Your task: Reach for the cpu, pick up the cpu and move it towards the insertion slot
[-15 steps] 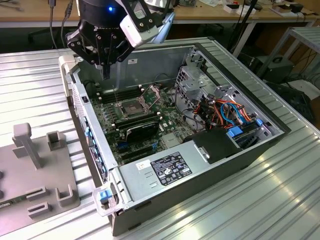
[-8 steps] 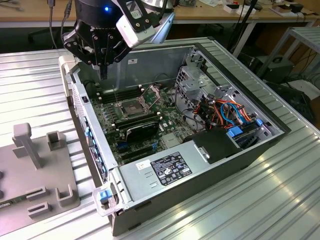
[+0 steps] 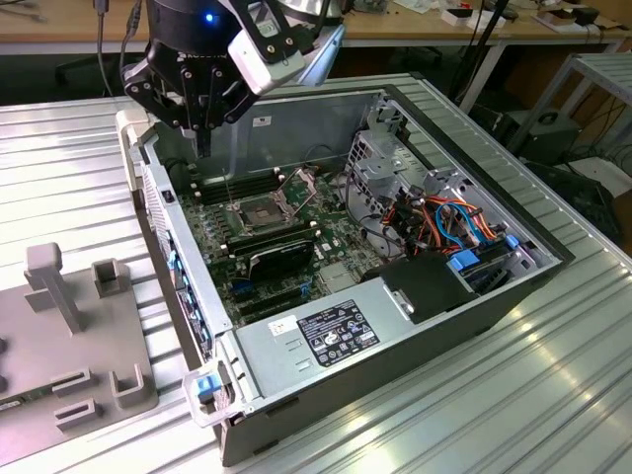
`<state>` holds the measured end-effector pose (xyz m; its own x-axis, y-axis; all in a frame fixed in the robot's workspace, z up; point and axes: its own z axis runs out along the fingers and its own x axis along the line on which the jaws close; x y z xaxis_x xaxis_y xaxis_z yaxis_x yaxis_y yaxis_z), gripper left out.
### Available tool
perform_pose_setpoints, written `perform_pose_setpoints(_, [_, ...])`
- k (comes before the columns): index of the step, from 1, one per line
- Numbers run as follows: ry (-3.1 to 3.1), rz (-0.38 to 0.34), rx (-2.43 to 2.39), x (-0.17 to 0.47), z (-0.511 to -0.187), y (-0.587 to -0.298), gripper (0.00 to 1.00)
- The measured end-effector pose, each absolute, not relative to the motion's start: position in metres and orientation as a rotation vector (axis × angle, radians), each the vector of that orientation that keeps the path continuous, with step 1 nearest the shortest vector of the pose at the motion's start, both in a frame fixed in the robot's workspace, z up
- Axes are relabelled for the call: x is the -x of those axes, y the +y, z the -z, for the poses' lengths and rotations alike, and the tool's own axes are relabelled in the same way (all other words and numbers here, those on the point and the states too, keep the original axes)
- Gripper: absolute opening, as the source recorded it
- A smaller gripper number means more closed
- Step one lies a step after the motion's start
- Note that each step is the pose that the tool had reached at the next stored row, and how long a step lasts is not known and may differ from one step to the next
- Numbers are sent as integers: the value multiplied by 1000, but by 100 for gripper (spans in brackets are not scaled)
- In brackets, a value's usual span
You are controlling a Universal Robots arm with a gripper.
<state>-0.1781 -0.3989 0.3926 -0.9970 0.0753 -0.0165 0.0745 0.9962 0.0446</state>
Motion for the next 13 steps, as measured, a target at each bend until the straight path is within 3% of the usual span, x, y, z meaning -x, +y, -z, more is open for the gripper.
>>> perform_pose_setpoints(13, [3121, -69, -117, 187, -392, -399, 11])
